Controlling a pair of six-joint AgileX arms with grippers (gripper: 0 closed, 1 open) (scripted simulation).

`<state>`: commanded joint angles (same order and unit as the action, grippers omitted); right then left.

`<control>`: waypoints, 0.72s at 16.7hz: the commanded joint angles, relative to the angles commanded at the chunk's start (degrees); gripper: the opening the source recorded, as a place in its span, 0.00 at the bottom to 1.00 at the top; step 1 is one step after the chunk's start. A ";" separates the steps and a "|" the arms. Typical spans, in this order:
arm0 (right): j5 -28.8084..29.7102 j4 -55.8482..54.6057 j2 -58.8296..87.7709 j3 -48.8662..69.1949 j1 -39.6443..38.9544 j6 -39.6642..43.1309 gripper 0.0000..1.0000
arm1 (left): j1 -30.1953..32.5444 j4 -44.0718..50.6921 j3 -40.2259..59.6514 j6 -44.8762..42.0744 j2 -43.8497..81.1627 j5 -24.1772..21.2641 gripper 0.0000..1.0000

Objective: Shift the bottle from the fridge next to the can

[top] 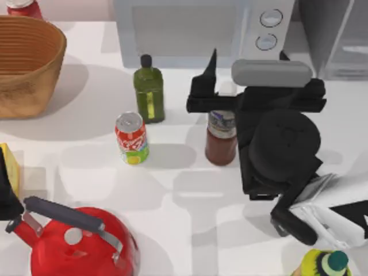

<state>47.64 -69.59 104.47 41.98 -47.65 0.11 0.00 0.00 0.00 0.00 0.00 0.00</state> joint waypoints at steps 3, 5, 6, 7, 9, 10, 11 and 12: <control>-7.42 7.05 -13.90 -3.41 6.05 0.26 1.00 | 0.00 0.00 0.00 0.00 0.00 0.00 1.00; -12.97 13.40 -25.32 -6.83 10.87 0.34 1.00 | 0.00 0.00 0.00 0.00 0.00 0.00 1.00; -15.84 16.92 -31.52 -8.83 13.44 0.35 1.00 | 0.00 0.00 0.00 0.00 0.00 0.00 1.00; -18.72 20.64 -37.92 -10.99 16.10 0.33 1.00 | 0.00 0.00 0.00 0.00 0.00 0.00 1.00; -24.40 28.47 -50.86 -15.70 21.54 0.26 1.00 | 0.00 0.00 0.00 0.00 0.00 0.00 1.00; -27.14 32.54 -57.18 -18.20 24.28 0.21 1.00 | 0.00 0.00 0.00 0.00 0.00 0.00 1.00; -29.77 36.66 -63.26 -20.76 26.98 0.16 1.00 | 0.00 0.00 0.00 0.00 0.00 0.00 1.00; -32.27 40.77 -69.05 -23.31 29.60 0.11 1.00 | 0.00 0.00 0.00 0.00 0.00 0.00 1.00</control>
<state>15.37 -28.82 35.41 18.67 -18.04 0.22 0.00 0.00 0.00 0.00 0.00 0.00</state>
